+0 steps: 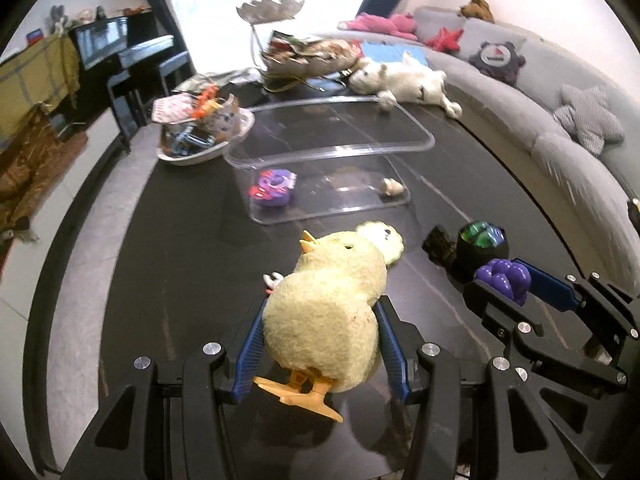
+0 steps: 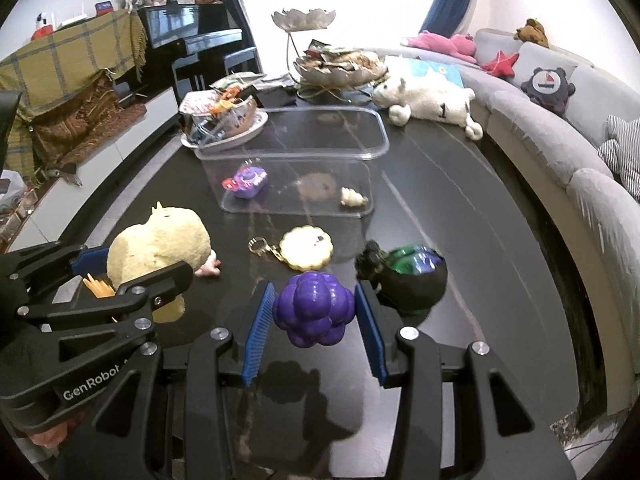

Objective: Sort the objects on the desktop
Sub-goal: 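Carry the chick in the left tool and the purple ball in the right tool over the clear box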

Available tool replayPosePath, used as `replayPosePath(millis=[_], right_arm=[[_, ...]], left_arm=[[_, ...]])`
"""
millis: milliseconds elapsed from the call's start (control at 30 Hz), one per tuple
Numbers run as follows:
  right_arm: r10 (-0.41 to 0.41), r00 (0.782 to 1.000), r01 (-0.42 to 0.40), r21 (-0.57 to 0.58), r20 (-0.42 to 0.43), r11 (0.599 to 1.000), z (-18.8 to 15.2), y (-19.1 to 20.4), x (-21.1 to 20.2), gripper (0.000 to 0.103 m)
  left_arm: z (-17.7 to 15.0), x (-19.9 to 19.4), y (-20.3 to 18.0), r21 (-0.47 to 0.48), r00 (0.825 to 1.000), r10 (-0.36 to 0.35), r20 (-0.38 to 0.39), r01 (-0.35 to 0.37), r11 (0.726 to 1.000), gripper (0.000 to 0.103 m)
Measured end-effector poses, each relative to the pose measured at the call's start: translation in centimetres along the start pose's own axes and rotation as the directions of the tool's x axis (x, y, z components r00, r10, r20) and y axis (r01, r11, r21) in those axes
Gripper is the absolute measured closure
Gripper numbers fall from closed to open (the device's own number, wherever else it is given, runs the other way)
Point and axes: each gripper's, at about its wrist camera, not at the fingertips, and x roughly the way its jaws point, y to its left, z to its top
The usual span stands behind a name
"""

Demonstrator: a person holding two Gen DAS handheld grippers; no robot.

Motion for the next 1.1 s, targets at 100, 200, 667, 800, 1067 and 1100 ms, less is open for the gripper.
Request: replayPosePath(millis=[100, 200, 667, 800, 1067, 1100], right_arm=[[0.007, 1.000, -0.007, -0.011, 0.018, 1.000, 0.8, 0.7, -0.5, 0.063], [0.010, 0.999, -0.009, -0.020, 0.030, 1.000, 1.5, 1.1, -0.7, 0.063], [0.022, 0.997, -0.019, -0.045, 0.071, 0.999, 4.4, 1.9, -1.3, 0.063], [0.024, 0.997, -0.020, -0.052, 0.076, 0.998, 5.3, 2.0, -1.2, 0.063], [0.029, 0.995, -0.024, -0.054, 0.092, 0.998, 7.1, 1.7, -0.6, 0.063], [0.030, 0.995, -0.025, -0.054, 0.093, 0.998, 7.3, 1.7, -0.5, 0.063]], left_arm=[[0.4, -0.7, 0.7, -0.016, 1.000, 0.005, 0.015, -0.005, 1.000, 0.054], [1.0, -1.1, 1.2, -0.023, 1.000, 0.013, 0.020, -0.013, 1.000, 0.055], [3.4, -2.4, 2.3, -0.035, 0.998, 0.030, 0.054, -0.028, 0.999, 0.055], [4.3, -2.3, 2.5, -0.042, 0.998, 0.029, 0.056, -0.026, 0.999, 0.055], [6.2, -2.1, 2.7, -0.053, 0.997, 0.034, 0.063, -0.030, 0.998, 0.055], [6.4, -2.1, 2.7, -0.053, 0.997, 0.034, 0.063, -0.031, 0.998, 0.055]])
